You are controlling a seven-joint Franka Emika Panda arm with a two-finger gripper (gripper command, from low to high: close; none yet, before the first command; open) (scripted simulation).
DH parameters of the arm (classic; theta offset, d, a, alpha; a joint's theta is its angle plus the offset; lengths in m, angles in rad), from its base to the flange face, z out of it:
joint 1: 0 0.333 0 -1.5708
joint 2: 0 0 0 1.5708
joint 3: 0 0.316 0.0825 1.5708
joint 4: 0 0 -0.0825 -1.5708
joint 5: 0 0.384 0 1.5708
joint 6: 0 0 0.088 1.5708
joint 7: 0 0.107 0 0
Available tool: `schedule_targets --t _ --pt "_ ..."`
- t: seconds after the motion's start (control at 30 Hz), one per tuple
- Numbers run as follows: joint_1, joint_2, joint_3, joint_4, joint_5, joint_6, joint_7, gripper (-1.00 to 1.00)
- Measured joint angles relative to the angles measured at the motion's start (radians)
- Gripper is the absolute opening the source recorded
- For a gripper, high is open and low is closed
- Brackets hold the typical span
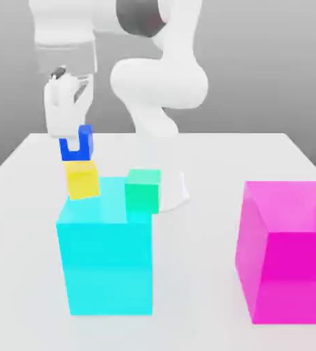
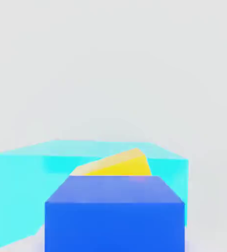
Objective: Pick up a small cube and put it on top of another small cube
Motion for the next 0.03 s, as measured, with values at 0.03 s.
schedule_targets --t 0.03 --pt "0.000 0.000 0.000 0.000 0.000 0.000 0.000 1.00"
